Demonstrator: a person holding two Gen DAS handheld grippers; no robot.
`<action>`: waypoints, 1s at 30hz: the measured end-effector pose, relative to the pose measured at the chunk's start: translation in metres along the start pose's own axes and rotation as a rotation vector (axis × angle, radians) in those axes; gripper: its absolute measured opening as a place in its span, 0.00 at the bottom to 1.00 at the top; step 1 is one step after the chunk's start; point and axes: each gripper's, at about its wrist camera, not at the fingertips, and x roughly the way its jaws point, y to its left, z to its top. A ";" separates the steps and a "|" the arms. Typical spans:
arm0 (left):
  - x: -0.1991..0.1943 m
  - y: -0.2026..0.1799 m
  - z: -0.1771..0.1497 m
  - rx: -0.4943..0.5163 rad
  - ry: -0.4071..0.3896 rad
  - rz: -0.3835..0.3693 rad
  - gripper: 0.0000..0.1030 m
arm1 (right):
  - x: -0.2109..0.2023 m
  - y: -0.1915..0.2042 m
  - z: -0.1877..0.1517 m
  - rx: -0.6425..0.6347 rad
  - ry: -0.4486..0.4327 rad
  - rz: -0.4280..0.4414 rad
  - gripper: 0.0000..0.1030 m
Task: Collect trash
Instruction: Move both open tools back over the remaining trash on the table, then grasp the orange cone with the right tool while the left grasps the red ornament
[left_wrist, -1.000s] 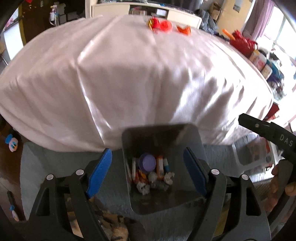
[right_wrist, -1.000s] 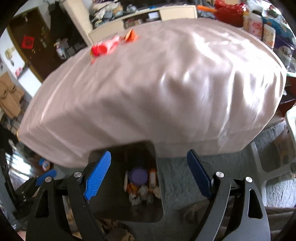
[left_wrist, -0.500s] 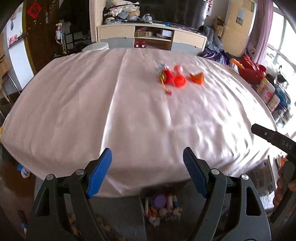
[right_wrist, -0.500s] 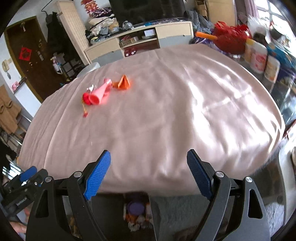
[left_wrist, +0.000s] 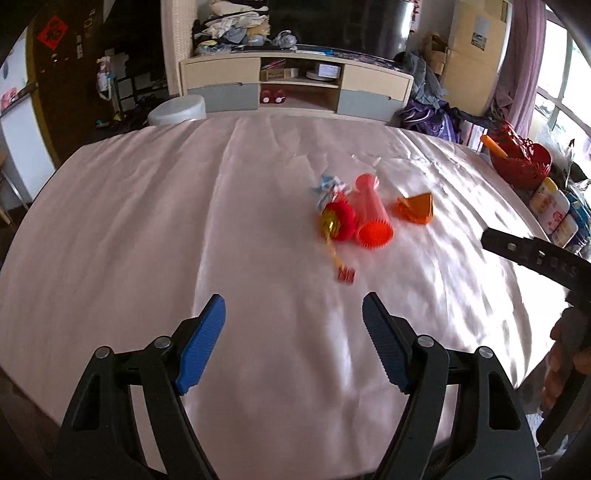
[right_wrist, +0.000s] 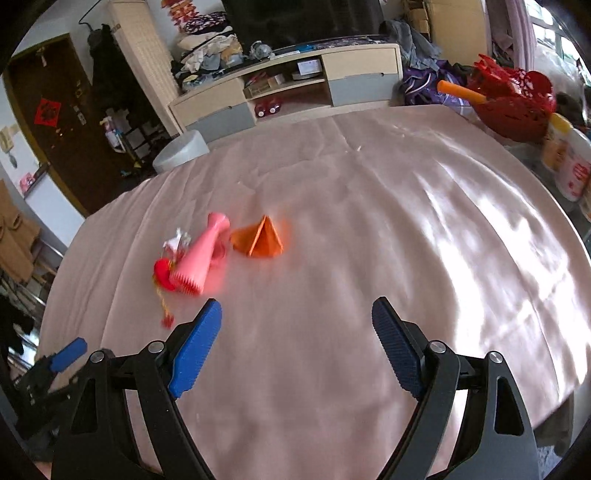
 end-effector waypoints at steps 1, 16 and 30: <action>0.002 -0.001 0.003 0.002 -0.002 -0.003 0.68 | 0.007 0.000 0.005 0.000 0.000 0.001 0.76; 0.057 -0.020 0.051 0.043 -0.007 -0.059 0.58 | 0.063 0.014 0.044 0.008 0.032 0.078 0.52; 0.074 -0.034 0.059 0.055 0.002 -0.118 0.61 | 0.074 0.005 0.038 -0.009 0.033 0.073 0.18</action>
